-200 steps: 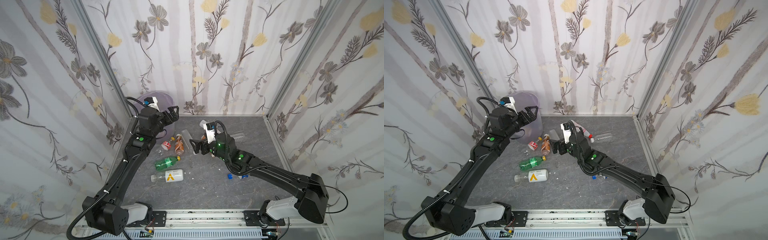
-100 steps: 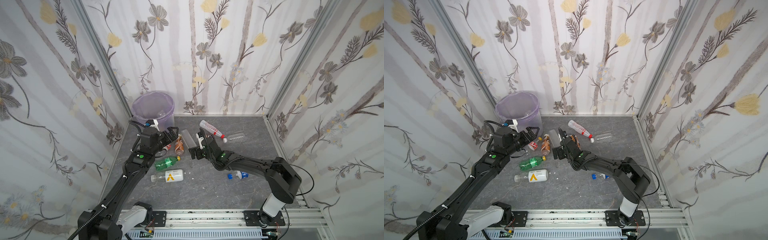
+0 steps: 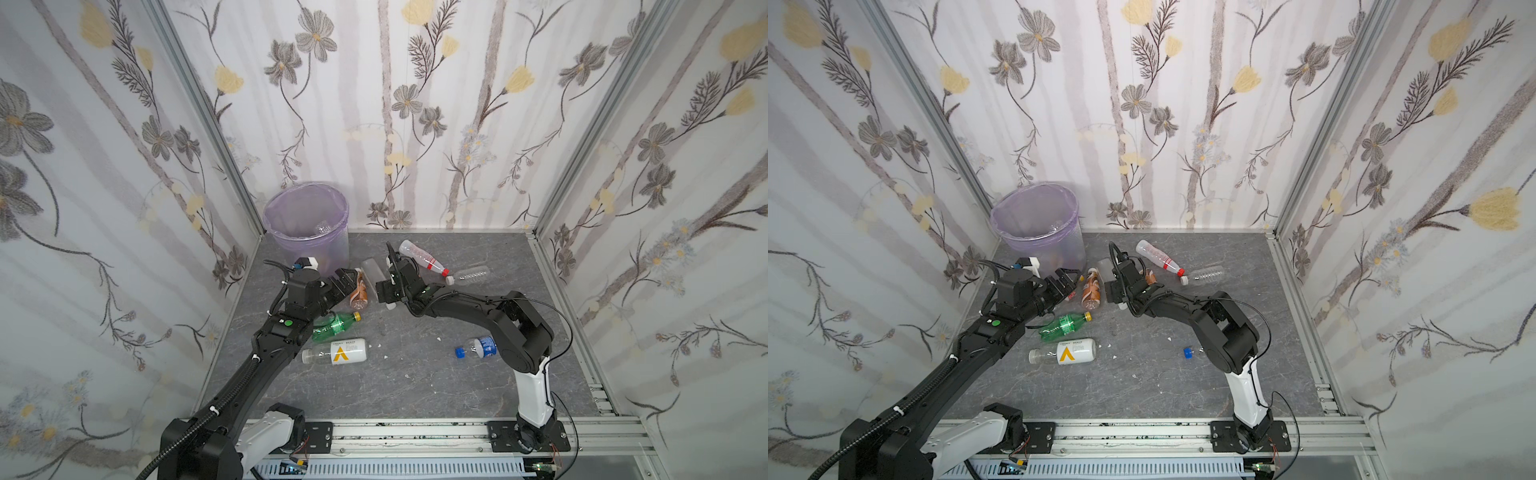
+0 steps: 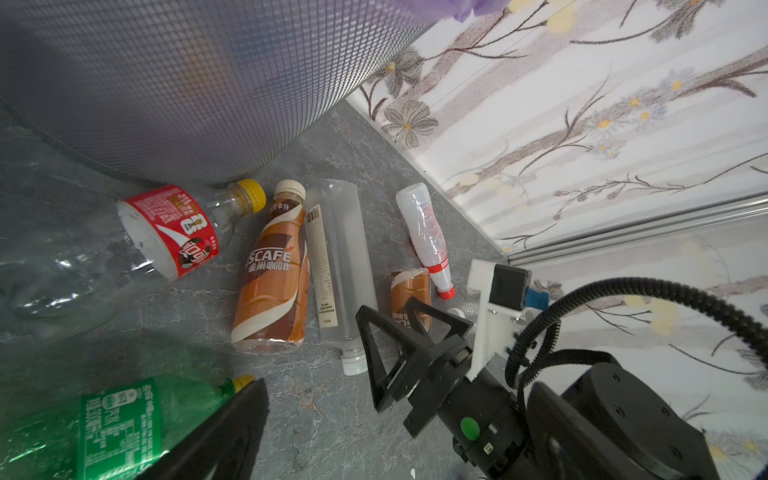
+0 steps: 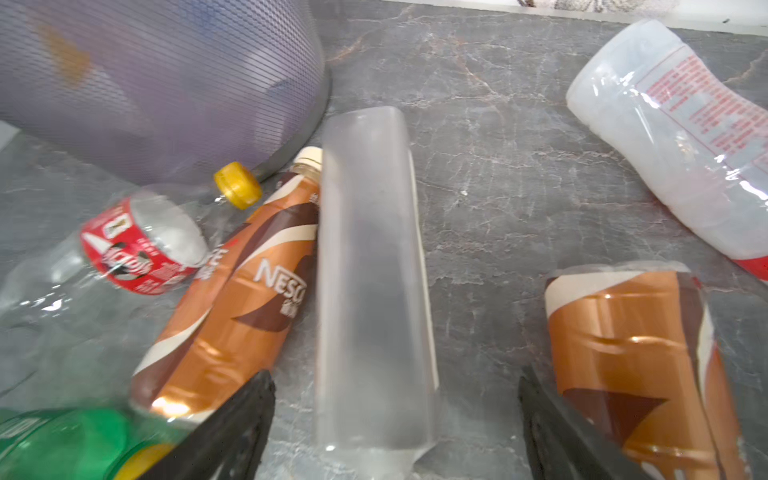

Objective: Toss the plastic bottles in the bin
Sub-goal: 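Reach the right gripper to the frosted rectangular bottle while the left arm returns, then close the right gripper around the frosted bottle and lift it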

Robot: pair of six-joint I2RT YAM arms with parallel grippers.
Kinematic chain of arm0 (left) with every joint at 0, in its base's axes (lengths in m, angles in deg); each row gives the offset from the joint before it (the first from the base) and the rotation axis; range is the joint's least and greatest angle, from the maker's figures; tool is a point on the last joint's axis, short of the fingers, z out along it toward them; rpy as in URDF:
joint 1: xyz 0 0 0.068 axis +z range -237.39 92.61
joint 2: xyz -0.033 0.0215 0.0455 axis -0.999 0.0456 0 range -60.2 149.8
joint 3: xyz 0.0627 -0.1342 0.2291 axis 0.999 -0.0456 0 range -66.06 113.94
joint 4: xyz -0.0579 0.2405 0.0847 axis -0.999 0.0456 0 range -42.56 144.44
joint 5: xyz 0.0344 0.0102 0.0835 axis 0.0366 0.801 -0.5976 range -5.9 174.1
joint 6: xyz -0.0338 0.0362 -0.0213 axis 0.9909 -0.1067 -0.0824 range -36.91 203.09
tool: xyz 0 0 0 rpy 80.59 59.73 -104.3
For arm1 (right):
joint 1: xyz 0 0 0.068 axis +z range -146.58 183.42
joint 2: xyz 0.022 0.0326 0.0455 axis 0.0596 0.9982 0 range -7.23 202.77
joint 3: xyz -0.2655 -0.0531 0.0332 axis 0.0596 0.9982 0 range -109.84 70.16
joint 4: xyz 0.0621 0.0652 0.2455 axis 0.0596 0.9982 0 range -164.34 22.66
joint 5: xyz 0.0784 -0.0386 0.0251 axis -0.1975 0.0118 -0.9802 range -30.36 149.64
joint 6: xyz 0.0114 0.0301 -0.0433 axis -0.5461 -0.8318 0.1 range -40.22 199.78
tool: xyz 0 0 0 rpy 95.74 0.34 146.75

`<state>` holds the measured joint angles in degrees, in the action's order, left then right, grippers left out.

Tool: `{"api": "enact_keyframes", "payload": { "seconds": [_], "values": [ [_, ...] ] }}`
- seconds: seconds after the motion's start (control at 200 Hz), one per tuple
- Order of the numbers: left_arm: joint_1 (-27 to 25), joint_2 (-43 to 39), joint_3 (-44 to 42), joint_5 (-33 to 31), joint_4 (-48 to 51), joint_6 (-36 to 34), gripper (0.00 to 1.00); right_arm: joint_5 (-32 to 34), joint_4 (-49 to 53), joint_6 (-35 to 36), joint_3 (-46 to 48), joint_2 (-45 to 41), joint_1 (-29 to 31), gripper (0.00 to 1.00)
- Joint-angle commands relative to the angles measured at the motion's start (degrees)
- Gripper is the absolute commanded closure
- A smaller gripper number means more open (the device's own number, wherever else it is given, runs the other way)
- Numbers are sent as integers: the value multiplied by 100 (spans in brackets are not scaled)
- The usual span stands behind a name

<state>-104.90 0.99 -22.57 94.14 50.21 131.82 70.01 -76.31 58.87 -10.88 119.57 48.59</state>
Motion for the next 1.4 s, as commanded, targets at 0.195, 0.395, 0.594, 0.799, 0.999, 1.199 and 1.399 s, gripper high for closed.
{"api": "enact_keyframes", "payload": {
  "seconds": [0.195,0.395,0.594,0.799,0.999,1.199,1.399],
  "values": [
    [3,-102,-240,-411,-268,236,0,11,518,-52,-670,572,35,20],
    [2,-247,-298,-529,-276,104,0,-59,685,-113,-841,752,60,24],
    [21,-239,-261,-377,-284,5,0,-1,770,-133,-896,892,124,26],
    [33,-221,-237,-383,-293,-56,0,9,730,-140,-844,858,116,36],
    [38,-171,-246,-350,-303,-31,0,9,612,-133,-600,650,115,42],
    [38,-30,-108,-142,-312,56,0,-9,324,-98,-182,140,106,45],
    [31,27,15,-143,-312,140,0,-18,262,-89,21,-216,106,45]
  ]
}}
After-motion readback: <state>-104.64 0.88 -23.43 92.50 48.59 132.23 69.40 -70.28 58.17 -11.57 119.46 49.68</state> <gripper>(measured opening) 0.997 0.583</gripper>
